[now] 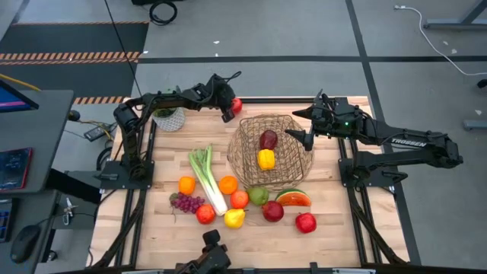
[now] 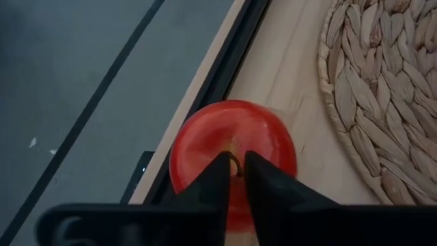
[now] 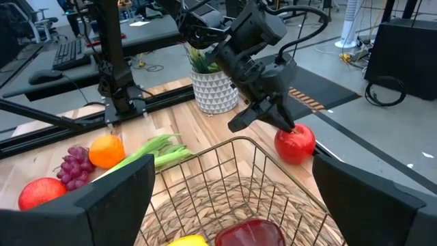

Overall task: Build produce basket
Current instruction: Put the red apple into the brown wire basket

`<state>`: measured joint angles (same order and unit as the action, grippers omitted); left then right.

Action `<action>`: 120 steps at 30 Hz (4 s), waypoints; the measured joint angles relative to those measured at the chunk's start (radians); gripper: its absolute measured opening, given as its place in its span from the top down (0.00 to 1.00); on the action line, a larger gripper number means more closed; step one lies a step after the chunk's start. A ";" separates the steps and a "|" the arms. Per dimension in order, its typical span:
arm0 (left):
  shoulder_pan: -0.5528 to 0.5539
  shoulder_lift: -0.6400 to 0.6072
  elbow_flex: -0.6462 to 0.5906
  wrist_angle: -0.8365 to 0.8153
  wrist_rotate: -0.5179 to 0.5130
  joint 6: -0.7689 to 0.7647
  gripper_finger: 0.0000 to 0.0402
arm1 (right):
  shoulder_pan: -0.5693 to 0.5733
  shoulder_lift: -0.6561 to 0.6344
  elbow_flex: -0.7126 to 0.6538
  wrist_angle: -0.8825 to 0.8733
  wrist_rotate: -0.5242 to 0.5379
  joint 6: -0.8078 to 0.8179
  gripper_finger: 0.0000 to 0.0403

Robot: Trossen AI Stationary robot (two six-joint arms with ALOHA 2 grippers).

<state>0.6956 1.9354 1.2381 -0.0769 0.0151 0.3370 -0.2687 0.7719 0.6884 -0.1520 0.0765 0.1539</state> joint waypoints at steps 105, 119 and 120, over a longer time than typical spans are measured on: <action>-0.610 -0.003 0.279 0.039 0.009 -0.178 0.99 | 0.001 -0.210 0.000 -0.042 0.008 -0.018 0.01; -0.616 0.152 0.400 -0.144 0.042 -0.169 0.99 | 0.006 -0.209 0.000 -0.060 0.008 -0.015 0.01; -0.616 0.153 0.399 -0.152 0.042 -0.169 0.99 | 0.006 -0.209 0.000 -0.063 0.008 -0.015 0.01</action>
<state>0.0799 2.0879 1.6375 -0.2284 0.0570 0.1684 -0.2626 0.5626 0.6884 -0.2148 0.0843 0.1392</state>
